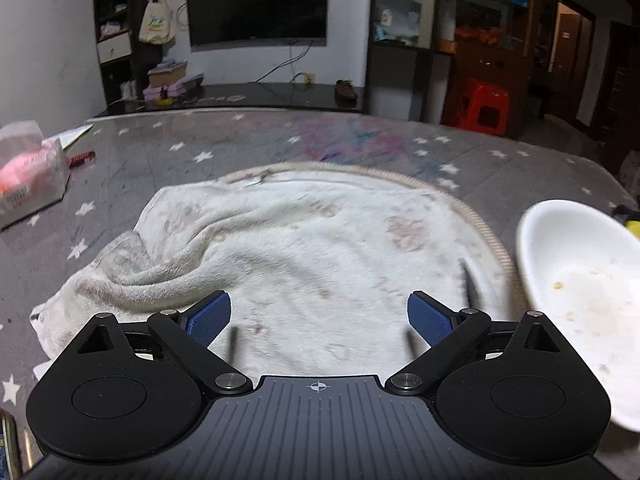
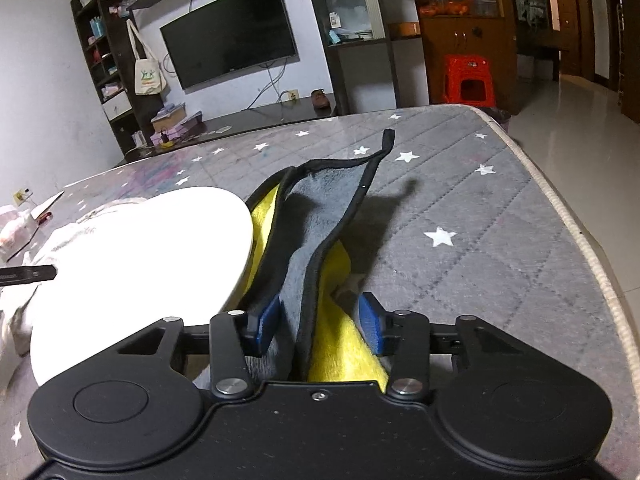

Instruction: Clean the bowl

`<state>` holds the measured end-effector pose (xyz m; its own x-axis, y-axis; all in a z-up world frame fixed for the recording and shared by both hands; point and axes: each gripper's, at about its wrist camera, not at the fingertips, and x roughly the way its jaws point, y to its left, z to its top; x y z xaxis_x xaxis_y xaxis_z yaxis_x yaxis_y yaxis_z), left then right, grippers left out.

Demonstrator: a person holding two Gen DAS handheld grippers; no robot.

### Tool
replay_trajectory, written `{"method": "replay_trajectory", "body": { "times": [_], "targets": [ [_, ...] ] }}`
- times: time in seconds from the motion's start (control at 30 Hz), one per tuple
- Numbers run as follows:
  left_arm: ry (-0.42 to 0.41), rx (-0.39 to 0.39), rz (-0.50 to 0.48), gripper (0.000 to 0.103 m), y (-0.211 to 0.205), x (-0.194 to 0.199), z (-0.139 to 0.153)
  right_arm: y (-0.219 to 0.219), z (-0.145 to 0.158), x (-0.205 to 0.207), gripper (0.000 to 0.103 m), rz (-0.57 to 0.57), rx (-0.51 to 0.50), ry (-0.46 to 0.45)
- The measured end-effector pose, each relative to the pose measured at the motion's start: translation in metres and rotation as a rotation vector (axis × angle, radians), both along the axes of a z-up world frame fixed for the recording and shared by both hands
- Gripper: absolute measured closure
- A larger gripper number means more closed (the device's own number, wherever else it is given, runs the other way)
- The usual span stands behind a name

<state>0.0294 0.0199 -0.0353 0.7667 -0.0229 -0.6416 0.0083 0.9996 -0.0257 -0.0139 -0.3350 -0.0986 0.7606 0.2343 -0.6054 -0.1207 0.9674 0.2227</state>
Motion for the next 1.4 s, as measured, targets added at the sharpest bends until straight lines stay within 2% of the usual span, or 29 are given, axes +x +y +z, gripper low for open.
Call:
{"method": "replay_trajectory", "body": {
  "times": [0.2,0.3,0.6,0.93,1.07,1.17,1.3,1.4],
  "targets": [
    [0.052,-0.045,-0.087,0.018,-0.029,-0.017,0.006,-0.003,-0.001,0.005,0.078,-0.009,0.01,-0.011],
    [0.071,-0.087,-0.1,0.021,-0.037,-0.023,0.009,-0.007,-0.001,0.004,0.083,-0.008,0.021,-0.005],
    [0.069,-0.171,-0.094,0.024,-0.046,-0.036,0.026,-0.013,0.0,-0.004,0.086,0.001,0.021,-0.004],
    [0.142,-0.196,-0.136,0.024,-0.067,-0.041,0.017,-0.014,0.001,-0.015,0.086,0.014,0.03,-0.006],
    [0.137,-0.158,-0.162,0.024,-0.081,-0.05,0.016,-0.013,0.001,-0.024,0.086,0.015,0.043,-0.01],
    [0.073,-0.08,-0.216,0.024,-0.09,-0.063,0.02,-0.015,0.001,-0.03,0.086,0.012,0.055,-0.011],
    [-0.041,0.042,-0.369,0.024,-0.109,-0.089,0.03,-0.015,0.002,-0.039,0.086,0.02,0.052,-0.007],
    [-0.075,0.096,-0.545,0.024,-0.128,-0.106,0.031,-0.015,0.003,-0.04,0.086,0.021,0.055,-0.002]
  ]
}}
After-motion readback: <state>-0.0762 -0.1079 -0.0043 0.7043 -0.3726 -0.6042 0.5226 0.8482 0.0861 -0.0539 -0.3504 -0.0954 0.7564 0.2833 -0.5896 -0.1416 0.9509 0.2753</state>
